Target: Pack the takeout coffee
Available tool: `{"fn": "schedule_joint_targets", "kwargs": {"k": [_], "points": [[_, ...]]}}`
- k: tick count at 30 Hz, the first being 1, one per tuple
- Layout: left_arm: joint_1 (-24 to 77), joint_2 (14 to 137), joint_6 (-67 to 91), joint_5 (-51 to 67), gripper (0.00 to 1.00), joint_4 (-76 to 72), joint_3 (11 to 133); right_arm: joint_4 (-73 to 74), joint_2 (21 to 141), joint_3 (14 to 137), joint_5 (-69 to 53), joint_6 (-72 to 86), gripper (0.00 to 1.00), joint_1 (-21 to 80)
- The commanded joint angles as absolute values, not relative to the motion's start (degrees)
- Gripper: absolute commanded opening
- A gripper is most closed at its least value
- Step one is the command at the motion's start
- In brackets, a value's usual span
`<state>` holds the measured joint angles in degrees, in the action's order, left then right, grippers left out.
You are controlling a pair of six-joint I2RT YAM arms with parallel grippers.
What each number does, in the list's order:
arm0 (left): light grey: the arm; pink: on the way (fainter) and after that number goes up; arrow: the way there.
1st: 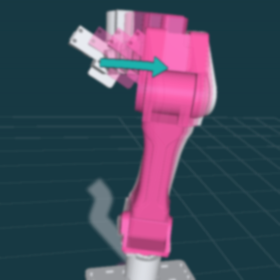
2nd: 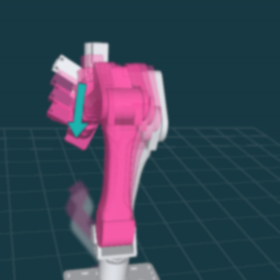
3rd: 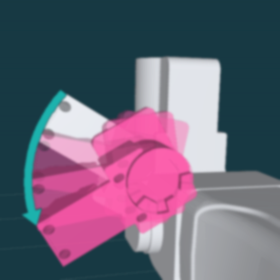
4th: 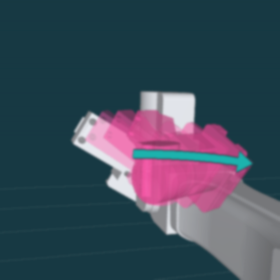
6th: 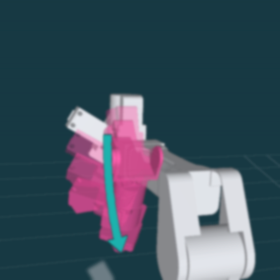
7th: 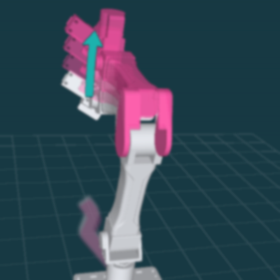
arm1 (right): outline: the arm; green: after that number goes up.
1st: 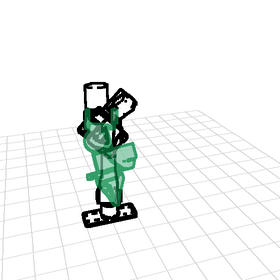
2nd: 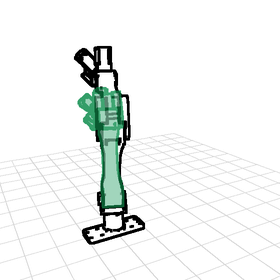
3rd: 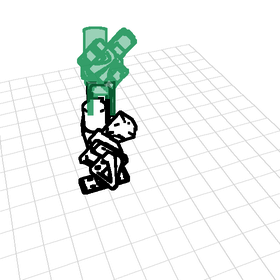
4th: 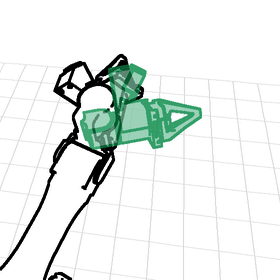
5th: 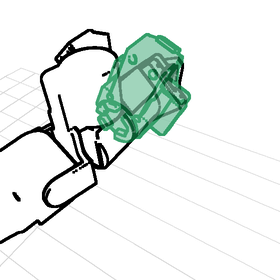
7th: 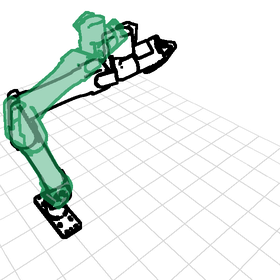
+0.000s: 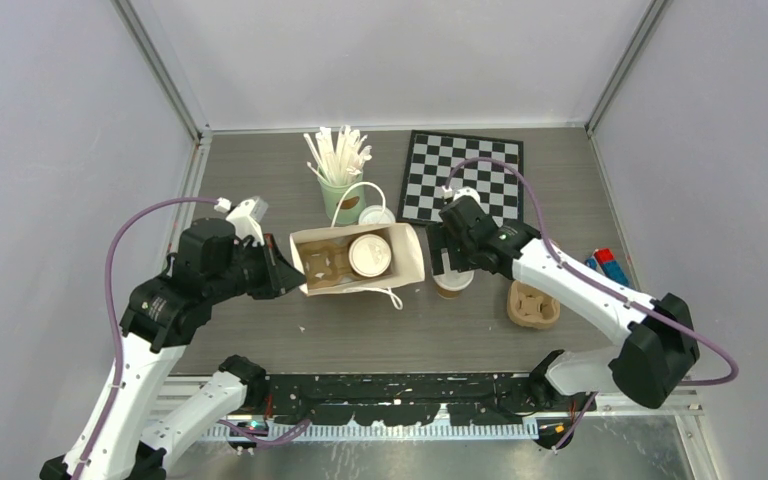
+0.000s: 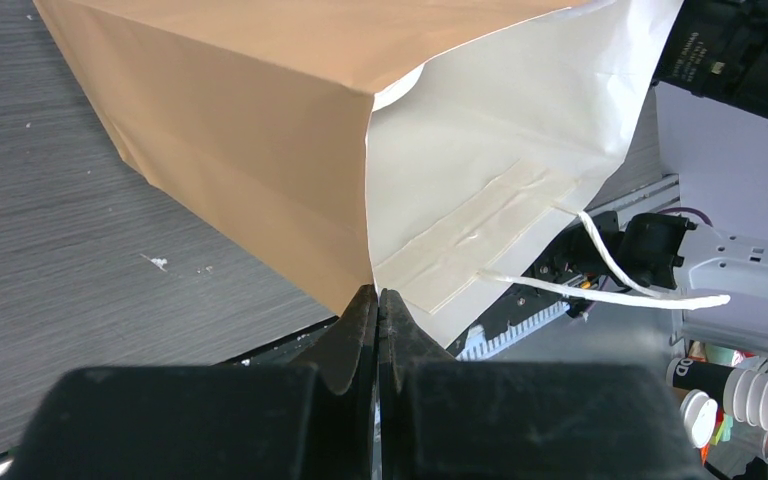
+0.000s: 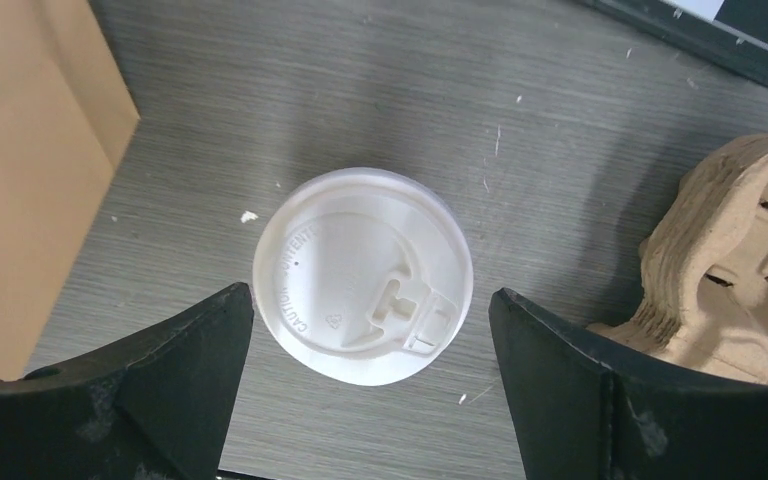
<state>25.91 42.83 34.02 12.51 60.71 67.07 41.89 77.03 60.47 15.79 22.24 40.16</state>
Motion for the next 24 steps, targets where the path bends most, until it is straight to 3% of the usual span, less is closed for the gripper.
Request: {"fn": "schedule_joint_targets", "kwargs": {"k": [1,11,24], "points": [[26.2,41.7,33.1,12.4,0.0,58.3,67.4,34.8,71.6,59.4,17.0,22.5,0.92,40.3],[26.2,41.0,33.4,12.4,0.0,59.1,67.6,26.8,65.5,49.4,16.5,20.1,0.92,40.4],[26.2,40.4,33.6,13.1,0.0,59.5,67.5,27.4,68.4,49.8,20.1,15.3,0.92,43.7]]}}
